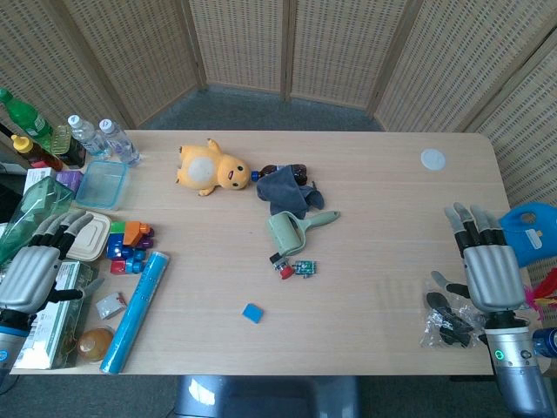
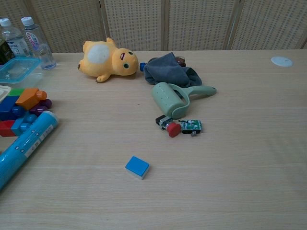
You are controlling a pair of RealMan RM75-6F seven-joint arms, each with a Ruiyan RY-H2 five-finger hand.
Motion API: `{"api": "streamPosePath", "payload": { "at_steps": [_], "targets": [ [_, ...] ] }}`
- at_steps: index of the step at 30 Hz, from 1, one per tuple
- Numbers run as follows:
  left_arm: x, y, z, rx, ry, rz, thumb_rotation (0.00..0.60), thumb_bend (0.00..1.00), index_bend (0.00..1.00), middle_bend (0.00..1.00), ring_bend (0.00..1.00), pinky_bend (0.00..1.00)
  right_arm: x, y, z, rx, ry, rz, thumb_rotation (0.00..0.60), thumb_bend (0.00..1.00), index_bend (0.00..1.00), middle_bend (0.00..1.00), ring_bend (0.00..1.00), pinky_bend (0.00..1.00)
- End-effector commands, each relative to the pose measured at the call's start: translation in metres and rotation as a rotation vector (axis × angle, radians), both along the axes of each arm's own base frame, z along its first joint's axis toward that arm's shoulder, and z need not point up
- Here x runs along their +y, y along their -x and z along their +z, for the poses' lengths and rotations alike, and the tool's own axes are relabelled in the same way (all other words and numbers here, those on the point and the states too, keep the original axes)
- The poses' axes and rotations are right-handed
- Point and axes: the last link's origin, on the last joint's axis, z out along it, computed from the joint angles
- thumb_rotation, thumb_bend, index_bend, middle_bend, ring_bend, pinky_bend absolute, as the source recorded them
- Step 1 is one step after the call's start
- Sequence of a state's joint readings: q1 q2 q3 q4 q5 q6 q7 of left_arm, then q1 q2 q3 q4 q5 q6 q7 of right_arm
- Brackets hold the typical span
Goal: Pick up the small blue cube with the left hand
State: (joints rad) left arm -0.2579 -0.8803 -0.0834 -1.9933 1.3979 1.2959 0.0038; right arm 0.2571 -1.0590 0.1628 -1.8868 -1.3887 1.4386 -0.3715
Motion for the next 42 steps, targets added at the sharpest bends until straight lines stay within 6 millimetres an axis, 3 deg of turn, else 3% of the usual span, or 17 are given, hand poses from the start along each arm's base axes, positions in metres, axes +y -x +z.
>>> {"api": "streamPosePath", "payload": {
  "at_steps": [1, 16, 24, 30, 42],
  "targets": [
    [0.000, 0.001, -0.001, 0.001, 0.005, 0.007, 0.522, 0.26, 0.07, 0.00, 0.00, 0.00, 0.001, -0.001, -0.001, -0.004, -0.004, 0.002, 0.541, 0.15, 0.00, 0.00, 0.00, 0.00],
    [-0.001, 0.000, -0.006, 0.015, 0.060, -0.017, 0.519, 0.26, 0.08, 0.00, 0.00, 0.00, 0.006, -0.005, 0.002, -0.009, -0.005, 0.016, 0.541, 0.15, 0.00, 0.00, 0.00, 0.00],
    [0.008, -0.008, -0.021, 0.078, 0.095, -0.075, 0.553, 0.27, 0.38, 0.00, 0.00, 0.00, 0.001, -0.009, 0.001, -0.009, -0.022, 0.030, 0.539, 0.15, 0.00, 0.00, 0.00, 0.00],
    [0.015, -0.019, -0.045, 0.105, 0.132, -0.122, 0.560, 0.28, 0.40, 0.00, 0.00, 0.00, -0.002, -0.012, 0.001, -0.005, -0.036, 0.039, 0.541, 0.15, 0.00, 0.00, 0.00, 0.00],
    [0.025, -0.038, -0.112, 0.102, 0.273, -0.203, 0.567, 0.22, 0.42, 0.00, 0.00, 0.00, -0.008, -0.013, 0.006, -0.003, -0.044, 0.040, 0.540, 0.15, 0.00, 0.00, 0.00, 0.00]
  ]
}}
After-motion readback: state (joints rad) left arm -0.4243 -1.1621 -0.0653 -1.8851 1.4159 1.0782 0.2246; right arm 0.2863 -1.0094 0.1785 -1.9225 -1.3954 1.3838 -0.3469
